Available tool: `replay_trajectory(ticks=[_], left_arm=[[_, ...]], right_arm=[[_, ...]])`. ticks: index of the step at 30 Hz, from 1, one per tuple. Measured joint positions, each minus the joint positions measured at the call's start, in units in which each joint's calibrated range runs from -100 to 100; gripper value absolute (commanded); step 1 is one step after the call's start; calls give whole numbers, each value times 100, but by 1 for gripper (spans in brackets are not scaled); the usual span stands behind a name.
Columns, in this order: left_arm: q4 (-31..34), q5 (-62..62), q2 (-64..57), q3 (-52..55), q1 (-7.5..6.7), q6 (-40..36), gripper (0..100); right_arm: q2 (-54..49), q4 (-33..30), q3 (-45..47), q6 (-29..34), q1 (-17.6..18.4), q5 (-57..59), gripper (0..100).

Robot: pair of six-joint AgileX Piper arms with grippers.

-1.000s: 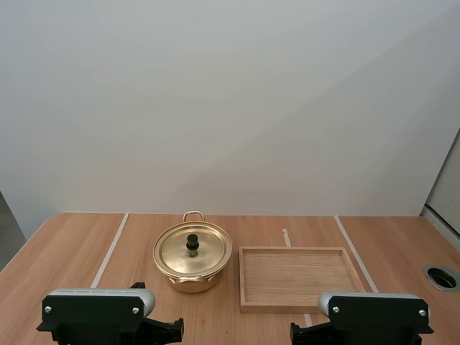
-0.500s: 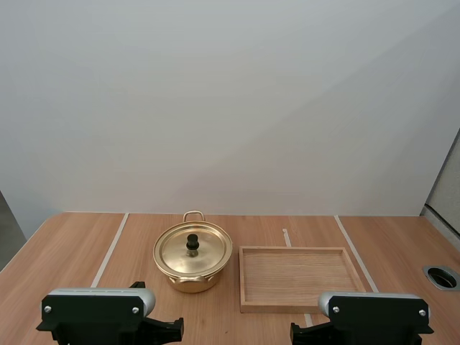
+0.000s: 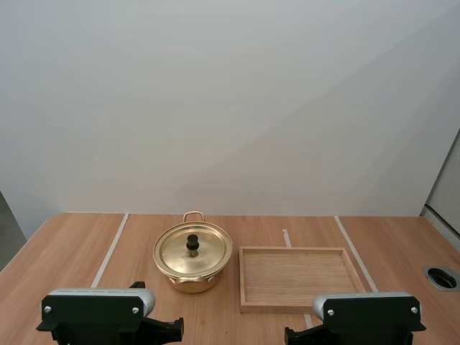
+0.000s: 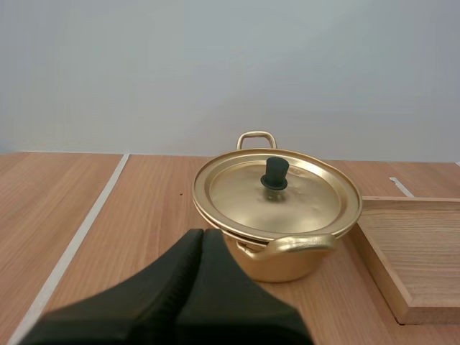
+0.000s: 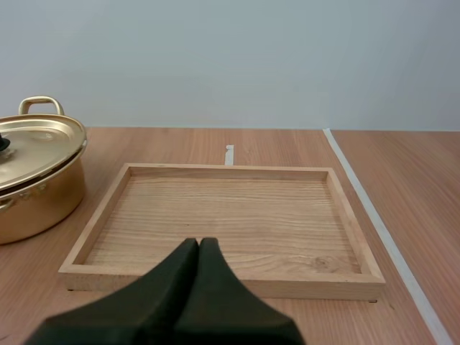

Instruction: Open the lid, put the grape in the pot, and close it

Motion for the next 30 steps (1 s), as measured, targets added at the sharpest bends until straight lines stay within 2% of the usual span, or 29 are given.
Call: replay_trajectory(ticks=[30], left_arm=[[0,0,0,0,0,0,0]], right_arm=[[0,0,0,0,-47,0,0]])
